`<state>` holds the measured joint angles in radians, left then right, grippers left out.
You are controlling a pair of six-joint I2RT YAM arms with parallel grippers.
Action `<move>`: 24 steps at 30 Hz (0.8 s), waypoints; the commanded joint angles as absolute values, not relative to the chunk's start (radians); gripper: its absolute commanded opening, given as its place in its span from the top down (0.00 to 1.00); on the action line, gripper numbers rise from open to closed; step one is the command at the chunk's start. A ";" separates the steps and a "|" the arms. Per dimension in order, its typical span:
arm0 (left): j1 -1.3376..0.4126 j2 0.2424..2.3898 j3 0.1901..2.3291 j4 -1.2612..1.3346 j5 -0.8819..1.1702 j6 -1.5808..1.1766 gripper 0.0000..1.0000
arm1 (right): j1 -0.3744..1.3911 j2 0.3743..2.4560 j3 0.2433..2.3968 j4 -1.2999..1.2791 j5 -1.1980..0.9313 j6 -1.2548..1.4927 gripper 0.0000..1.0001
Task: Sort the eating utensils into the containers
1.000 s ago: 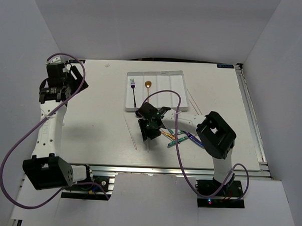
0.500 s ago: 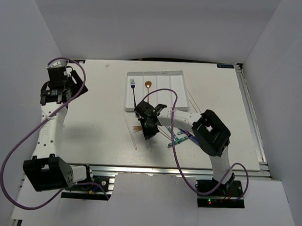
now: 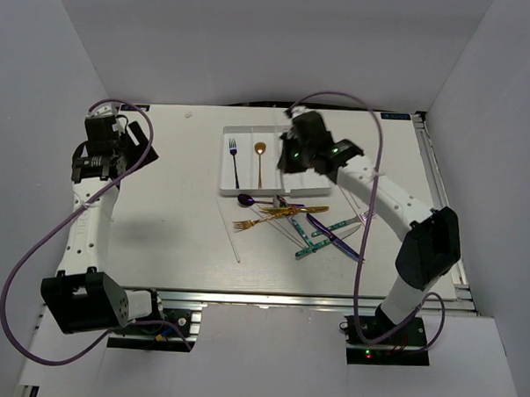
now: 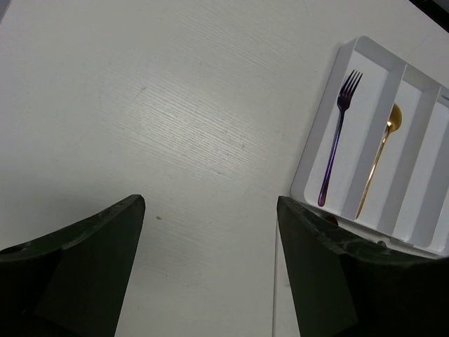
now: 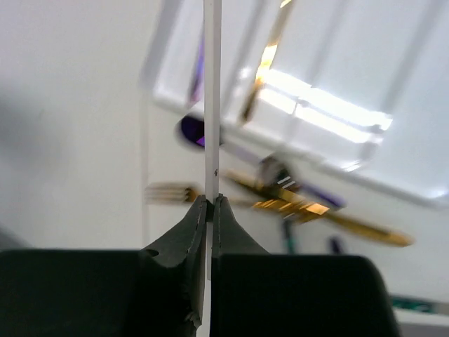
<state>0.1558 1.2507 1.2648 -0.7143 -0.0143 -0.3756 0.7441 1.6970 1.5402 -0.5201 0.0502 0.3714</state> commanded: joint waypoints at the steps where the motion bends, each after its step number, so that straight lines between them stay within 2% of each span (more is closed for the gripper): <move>1: 0.163 1.287 1.272 -0.677 0.044 -0.350 0.12 | 0.557 1.782 1.580 -0.488 0.060 0.220 1.00; 5: 0.161 1.325 1.289 -0.664 0.037 -0.348 0.11 | 0.454 1.887 1.664 -0.491 0.051 0.114 1.00; 12: 0.161 1.367 1.266 -0.649 0.026 -0.359 0.11 | 0.416 2.055 1.767 -0.491 0.044 0.101 1.00; 17: 0.161 1.358 1.241 -0.649 0.028 -0.368 0.11 | 0.380 2.121 1.839 -0.497 0.041 0.103 1.00; 24: 0.161 1.362 1.223 -0.652 0.028 -0.396 0.11 | 0.371 2.148 1.813 -0.500 0.029 0.118 1.00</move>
<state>0.1558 1.3781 1.2243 -0.6594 0.0223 -0.3759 0.3740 2.1254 1.7954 -0.5137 0.0448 0.1215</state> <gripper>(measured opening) 0.886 0.026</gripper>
